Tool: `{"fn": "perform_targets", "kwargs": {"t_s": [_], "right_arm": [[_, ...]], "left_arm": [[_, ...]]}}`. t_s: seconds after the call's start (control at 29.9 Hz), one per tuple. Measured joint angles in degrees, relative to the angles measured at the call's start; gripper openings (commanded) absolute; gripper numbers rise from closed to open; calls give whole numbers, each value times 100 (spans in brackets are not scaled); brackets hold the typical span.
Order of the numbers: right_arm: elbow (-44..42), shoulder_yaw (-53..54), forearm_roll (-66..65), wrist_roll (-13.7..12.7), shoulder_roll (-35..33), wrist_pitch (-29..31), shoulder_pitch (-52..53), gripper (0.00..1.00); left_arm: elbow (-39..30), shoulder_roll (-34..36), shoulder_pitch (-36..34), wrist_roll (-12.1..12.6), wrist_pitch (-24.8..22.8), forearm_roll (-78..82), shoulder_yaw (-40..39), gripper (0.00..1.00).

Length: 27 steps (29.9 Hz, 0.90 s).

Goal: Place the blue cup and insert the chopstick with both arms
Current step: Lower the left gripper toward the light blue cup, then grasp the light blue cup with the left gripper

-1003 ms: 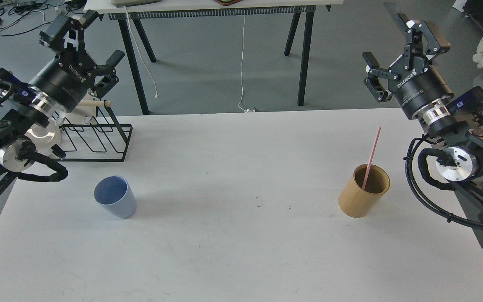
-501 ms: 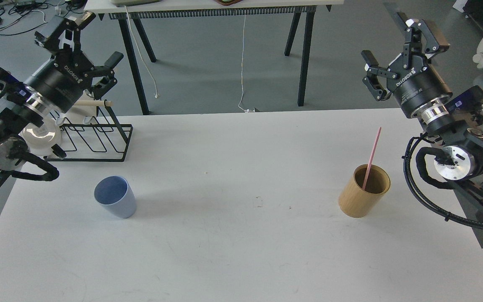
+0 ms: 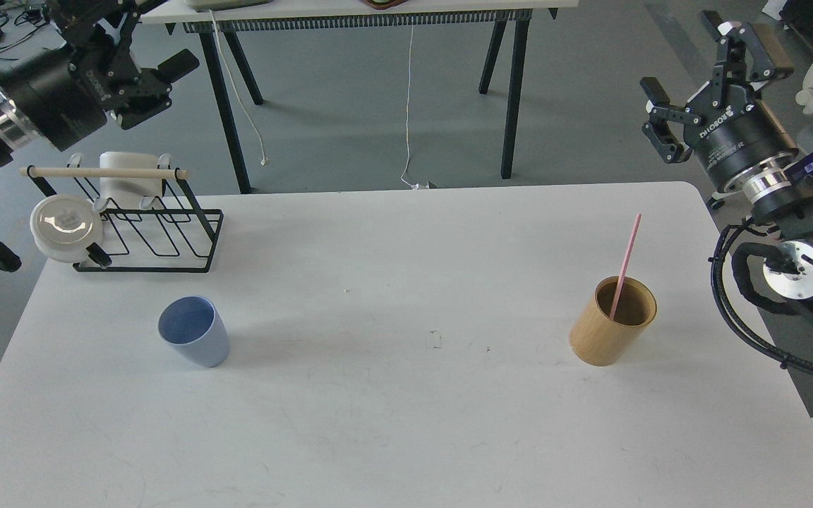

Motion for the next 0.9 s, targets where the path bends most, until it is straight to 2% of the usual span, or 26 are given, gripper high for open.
{"fn": "perform_targets", "kwargs": {"t_s": [0.17, 0.37, 0.57, 0.9], "right_arm": [[-120, 11, 0, 0, -27, 10, 0, 96], [-210, 14, 0, 0, -30, 16, 0, 96], [-255, 14, 0, 0, -30, 18, -5, 96], [-293, 14, 4, 0, -36, 25, -9, 96]], "left_arm": [[-467, 665, -184, 0, 660, 2020, 962, 100], [-546, 1055, -25, 0, 1399, 3186, 1516, 100], [-484, 820, 677, 1, 2278, 3780, 1782, 100], [-216, 483, 1200, 2, 2476, 3841, 1795, 100]]}}
